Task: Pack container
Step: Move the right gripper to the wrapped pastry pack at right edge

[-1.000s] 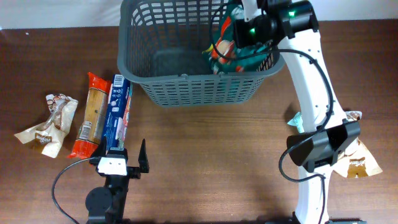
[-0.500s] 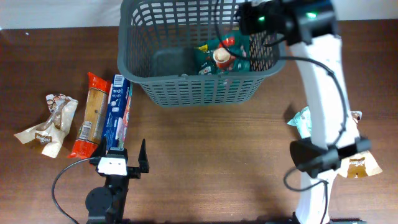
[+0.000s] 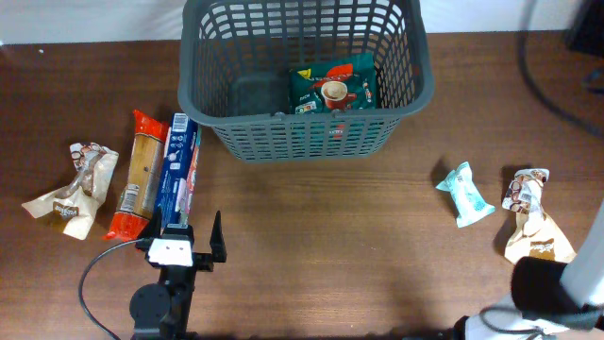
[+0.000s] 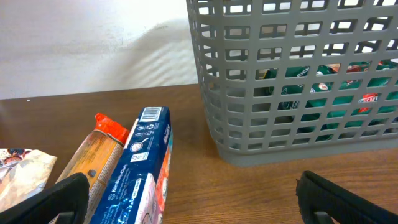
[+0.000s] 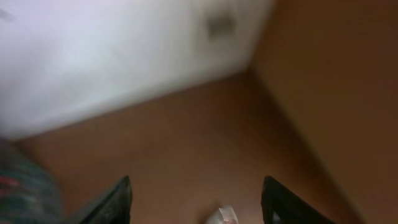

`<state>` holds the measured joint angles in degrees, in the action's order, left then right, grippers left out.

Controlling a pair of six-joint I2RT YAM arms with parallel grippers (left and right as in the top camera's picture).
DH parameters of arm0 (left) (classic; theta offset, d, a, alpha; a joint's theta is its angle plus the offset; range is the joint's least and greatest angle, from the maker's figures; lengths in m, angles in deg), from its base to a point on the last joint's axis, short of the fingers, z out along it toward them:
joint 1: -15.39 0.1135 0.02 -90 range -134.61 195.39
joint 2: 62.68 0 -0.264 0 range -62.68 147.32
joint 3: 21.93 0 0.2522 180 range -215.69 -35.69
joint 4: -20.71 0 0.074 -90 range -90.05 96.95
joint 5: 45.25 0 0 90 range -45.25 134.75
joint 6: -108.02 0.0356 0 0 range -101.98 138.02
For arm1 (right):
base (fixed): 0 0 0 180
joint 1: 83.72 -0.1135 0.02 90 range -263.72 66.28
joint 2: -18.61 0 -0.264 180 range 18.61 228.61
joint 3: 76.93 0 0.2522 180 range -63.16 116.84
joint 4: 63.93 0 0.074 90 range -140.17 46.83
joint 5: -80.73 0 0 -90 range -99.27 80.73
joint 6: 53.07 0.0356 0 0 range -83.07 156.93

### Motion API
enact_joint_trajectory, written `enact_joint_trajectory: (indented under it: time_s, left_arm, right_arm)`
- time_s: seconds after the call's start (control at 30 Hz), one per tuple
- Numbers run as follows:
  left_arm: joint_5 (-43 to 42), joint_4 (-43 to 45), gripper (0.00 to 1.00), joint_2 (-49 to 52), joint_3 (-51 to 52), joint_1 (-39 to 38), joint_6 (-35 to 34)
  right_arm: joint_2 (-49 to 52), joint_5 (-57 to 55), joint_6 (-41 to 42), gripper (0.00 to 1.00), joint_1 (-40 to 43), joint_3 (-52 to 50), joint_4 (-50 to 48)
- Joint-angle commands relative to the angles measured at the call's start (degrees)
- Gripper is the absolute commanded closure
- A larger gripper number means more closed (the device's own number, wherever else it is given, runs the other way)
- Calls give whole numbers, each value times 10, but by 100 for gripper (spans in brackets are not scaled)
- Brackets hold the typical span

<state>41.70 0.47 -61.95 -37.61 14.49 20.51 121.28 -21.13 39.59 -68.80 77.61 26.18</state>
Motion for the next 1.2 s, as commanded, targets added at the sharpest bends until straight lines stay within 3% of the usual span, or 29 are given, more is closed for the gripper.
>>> enact_joint_trajectory:
  time_s: [0.0,0.13,0.27,0.5,0.8,0.93,1.03,1.07,1.1,1.13,1.17]
  left_arm:
    - [-6,0,1,-4,3,-2,-3]
    - [-6,0,1,-4,3,-2,-3]
    - [-6,0,1,-4,3,-2,-3]
    - [-6,0,1,-4,3,-2,-3]
    - [-6,0,1,-4,3,-2,-3]
    - [-6,0,1,-4,3,-2,-3]
    - [-6,0,1,-4,3,-2,-3]
    - [-6,0,1,-4,3,-2,-3]
    - [-6,0,1,-4,3,-2,-3]
    - [-6,0,1,-4,3,-2,-3]
    - [-6,0,1,-4,3,-2,-3]
  right_arm:
    - [29,45,10,34,66,-136,5]
    - [49,46,6,32,117,-341,-12]
    - [56,55,-51,31,143,-472,-49]
    - [56,47,-99,27,159,-597,-103]
    - [57,37,-114,22,163,-688,-212]
    - [59,37,-106,42,163,-709,-254]
    - [63,37,-106,44,163,-712,-266]
    - [65,37,-105,51,163,-712,-267]
    - [67,38,-104,80,163,-712,-268]
    - [67,38,-94,96,163,-712,-270]
    - [67,40,-81,96,163,-712,-274]
